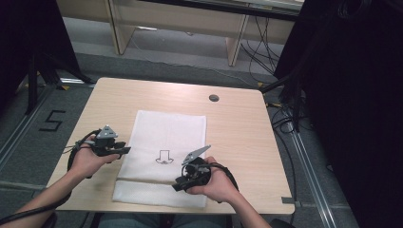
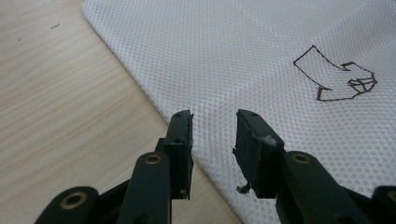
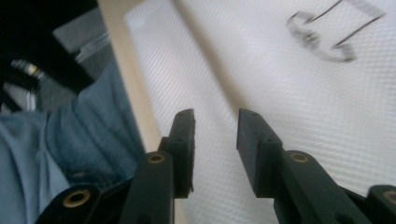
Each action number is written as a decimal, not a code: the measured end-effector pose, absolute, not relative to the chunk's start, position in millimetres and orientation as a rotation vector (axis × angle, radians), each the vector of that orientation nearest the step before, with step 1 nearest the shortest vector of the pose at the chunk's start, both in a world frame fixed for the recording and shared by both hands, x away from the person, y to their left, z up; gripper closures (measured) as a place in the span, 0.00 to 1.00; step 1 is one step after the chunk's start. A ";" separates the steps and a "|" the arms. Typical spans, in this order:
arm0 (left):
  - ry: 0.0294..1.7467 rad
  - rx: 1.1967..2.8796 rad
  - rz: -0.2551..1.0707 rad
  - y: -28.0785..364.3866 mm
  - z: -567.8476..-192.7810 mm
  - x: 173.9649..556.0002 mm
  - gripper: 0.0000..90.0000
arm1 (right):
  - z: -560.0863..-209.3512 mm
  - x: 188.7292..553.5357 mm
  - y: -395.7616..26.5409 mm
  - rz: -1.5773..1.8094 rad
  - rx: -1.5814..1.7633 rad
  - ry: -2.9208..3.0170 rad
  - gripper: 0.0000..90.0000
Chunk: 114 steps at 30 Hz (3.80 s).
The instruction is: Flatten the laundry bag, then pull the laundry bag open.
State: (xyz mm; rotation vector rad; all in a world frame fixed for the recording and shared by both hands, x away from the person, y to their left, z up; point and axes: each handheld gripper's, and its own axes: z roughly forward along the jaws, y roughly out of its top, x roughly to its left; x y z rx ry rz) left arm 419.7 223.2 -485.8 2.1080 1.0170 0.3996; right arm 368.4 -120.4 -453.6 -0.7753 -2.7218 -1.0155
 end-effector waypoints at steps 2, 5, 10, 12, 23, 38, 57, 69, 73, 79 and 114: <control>1.019 2.073 0.402 220.9 -485.0 418.5 0.72 | -449.8 372.7 -126.6 -1.048 -0.833 -2.708 0.72; 1.005 2.067 0.377 217.1 -480.6 413.2 0.73 | -449.8 381.2 -139.8 -1.037 -0.910 -2.765 0.72; 0.940 2.127 0.296 204.3 -473.2 396.8 0.77 | -452.0 391.7 -164.0 -0.959 -1.036 -2.821 0.85; 0.918 2.152 0.265 199.8 -471.6 389.4 0.82 | -452.0 393.6 -171.5 -0.931 -1.067 -2.839 0.95; 0.770 2.410 0.110 196.5 -486.2 365.2 0.91 | -469.4 390.4 -170.6 -0.702 -1.071 -2.838 1.00; 0.773 2.453 0.103 189.9 -493.2 366.6 0.90 | -483.0 395.2 -165.4 -0.646 -1.080 -2.877 0.99; 0.734 2.404 0.085 189.4 -490.5 370.5 0.80 | -473.5 394.1 -172.3 -0.748 -1.137 -2.864 0.87; 0.696 2.203 0.171 180.9 -490.7 372.9 0.51 | -464.1 392.2 -185.5 -0.897 -1.193 -2.858 0.79; 0.711 2.158 0.148 183.6 -490.6 372.9 0.47 | -463.1 391.6 -185.3 -0.901 -1.248 -2.834 0.78; 0.730 2.134 0.144 182.7 -491.2 373.8 0.45 | -462.7 393.6 -187.3 -0.865 -1.175 -2.872 0.87; 0.469 2.158 0.093 91.4 -471.7 381.1 0.63 | -473.9 383.3 -175.2 -0.581 -1.201 -2.772 1.00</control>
